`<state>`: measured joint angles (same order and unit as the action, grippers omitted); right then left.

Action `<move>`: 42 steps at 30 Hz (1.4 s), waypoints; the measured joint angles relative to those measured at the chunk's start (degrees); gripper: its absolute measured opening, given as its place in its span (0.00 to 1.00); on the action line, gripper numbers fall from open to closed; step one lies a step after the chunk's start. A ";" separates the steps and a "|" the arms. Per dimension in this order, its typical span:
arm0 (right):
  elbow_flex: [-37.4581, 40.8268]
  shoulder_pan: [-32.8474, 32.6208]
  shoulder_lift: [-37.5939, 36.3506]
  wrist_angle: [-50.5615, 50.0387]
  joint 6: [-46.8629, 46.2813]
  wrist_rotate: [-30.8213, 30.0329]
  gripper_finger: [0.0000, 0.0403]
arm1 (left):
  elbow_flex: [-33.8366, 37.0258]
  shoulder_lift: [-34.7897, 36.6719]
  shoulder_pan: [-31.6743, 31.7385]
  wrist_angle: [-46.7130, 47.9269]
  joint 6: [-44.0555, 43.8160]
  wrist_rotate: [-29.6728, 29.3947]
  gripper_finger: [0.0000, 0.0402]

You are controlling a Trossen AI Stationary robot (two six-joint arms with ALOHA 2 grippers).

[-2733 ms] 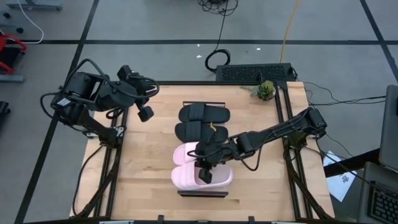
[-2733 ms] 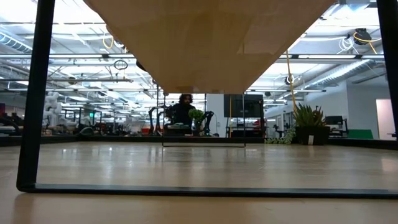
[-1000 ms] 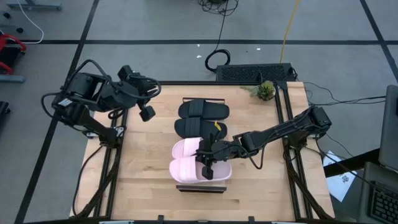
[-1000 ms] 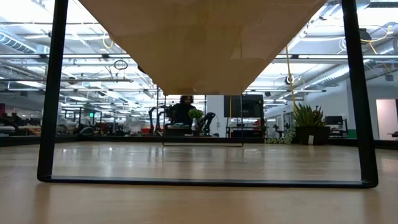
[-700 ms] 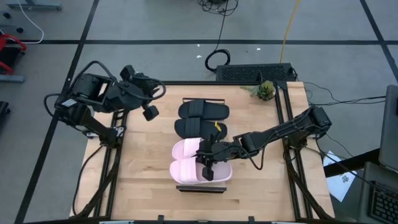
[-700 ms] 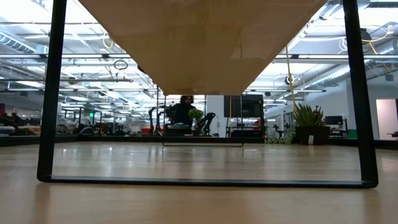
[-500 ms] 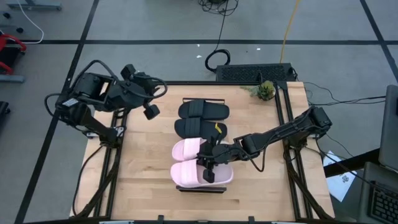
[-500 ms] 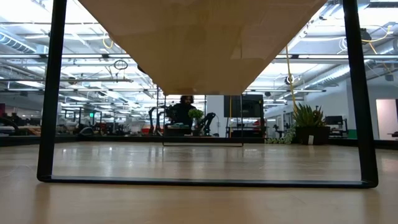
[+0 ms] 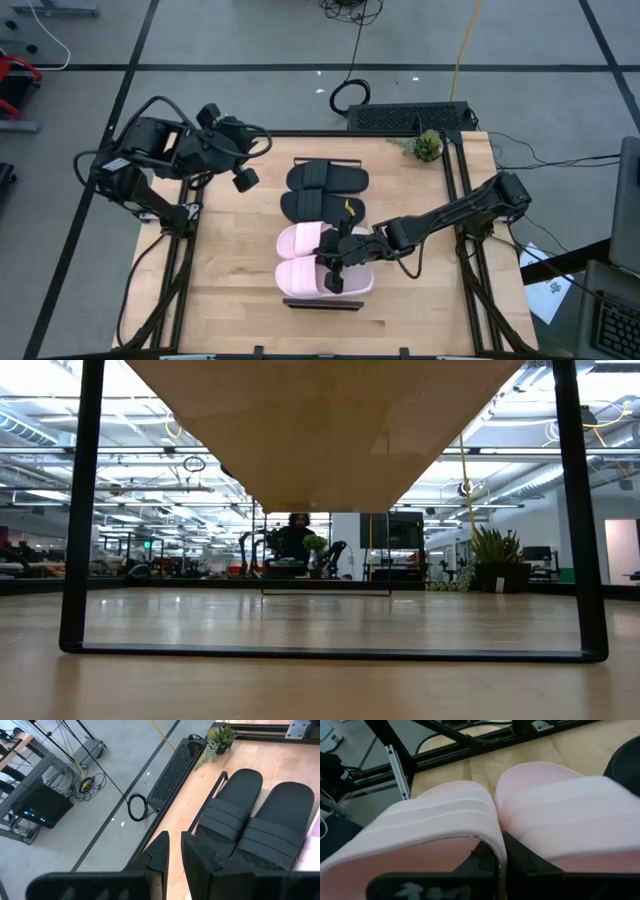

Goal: Pick and place slides into the shelf
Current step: Put the pink slide on the shelf

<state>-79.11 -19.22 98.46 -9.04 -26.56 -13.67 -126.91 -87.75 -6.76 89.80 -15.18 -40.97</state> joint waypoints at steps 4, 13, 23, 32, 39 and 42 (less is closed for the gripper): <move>-0.02 -0.12 0.90 0.44 -0.37 0.15 0.00 | 0.00 -0.03 0.00 0.00 0.00 0.04 0.13; -0.02 -0.02 0.56 1.01 3.21 -2.27 0.00 | 0.00 -0.02 0.00 -0.02 -0.04 0.42 0.13; -0.01 0.04 0.35 -0.19 3.38 -2.64 0.00 | 0.00 -0.02 0.00 -0.02 -0.09 0.52 0.13; -0.02 -0.80 0.37 -0.19 0.40 -3.13 0.00 | 0.00 -0.02 0.00 -0.04 -0.10 0.50 0.13; -0.02 -0.85 0.71 -0.20 0.25 -2.97 0.03 | 0.00 -0.02 0.00 -0.09 -0.36 0.54 0.13; -0.02 -1.08 0.72 -0.42 0.26 -2.99 0.03 | 0.00 -0.02 0.00 -0.09 -0.61 0.57 0.13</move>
<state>-79.13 -20.30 99.18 -9.47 -26.30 -16.66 -126.91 -87.77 -6.76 89.71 -15.79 -40.40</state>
